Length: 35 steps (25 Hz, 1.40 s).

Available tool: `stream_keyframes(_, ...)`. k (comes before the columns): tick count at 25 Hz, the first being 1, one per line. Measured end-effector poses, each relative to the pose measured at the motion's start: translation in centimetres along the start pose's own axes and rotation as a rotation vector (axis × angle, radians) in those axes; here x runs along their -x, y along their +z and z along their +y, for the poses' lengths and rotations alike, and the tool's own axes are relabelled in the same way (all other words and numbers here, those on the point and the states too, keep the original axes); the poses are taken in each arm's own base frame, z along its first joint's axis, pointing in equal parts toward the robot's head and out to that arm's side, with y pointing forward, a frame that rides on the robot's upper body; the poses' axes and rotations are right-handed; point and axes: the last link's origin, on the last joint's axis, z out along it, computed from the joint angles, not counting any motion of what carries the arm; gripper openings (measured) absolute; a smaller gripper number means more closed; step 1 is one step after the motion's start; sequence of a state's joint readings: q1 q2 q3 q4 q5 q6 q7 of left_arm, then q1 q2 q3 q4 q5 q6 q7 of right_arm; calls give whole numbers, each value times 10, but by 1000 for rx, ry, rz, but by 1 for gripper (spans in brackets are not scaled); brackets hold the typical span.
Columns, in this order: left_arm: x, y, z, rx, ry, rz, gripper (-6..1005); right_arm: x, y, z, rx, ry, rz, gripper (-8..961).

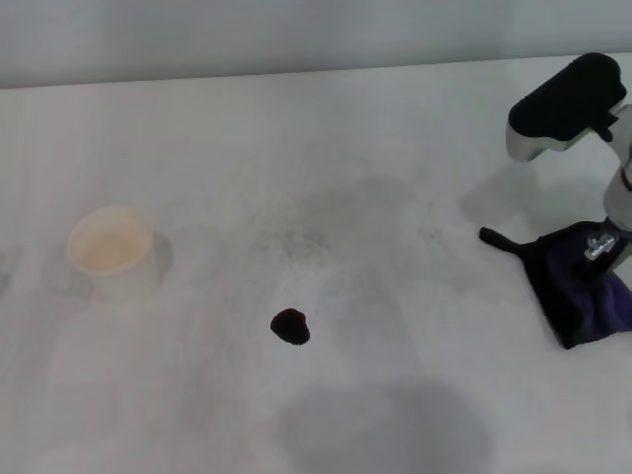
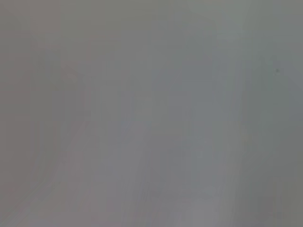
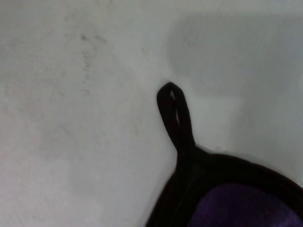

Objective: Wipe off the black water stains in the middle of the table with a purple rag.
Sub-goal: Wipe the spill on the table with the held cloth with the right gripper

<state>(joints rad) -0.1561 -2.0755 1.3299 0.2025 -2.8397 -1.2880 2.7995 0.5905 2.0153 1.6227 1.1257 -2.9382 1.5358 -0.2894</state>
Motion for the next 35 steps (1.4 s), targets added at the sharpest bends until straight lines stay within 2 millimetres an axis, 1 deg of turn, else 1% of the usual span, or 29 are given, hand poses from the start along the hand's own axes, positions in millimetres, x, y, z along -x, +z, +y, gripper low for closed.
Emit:
stream_keyframes(3,-1,0,0,2,0,7,862,4,-2,7,3,-25,-16,59)
stream_keyframes(11,-3,5,4,21,-3,16,862,29,-17,39,48,-142,-115,59)
stream_keyframes(18,-3,7,7,32,-7,17,862,55,-26,85,117,-304,-193,56)
stream_keyframes(24,-4,10,10,41,-8,20,862,74,-30,132,176,-459,-220,57)
stream_keyframes(31,-3,10,10,41,-11,18,862,82,-40,165,223,-566,-253,56)
stream_keyframes(35,-4,11,10,43,-11,21,862,82,-45,184,253,-628,-265,56)
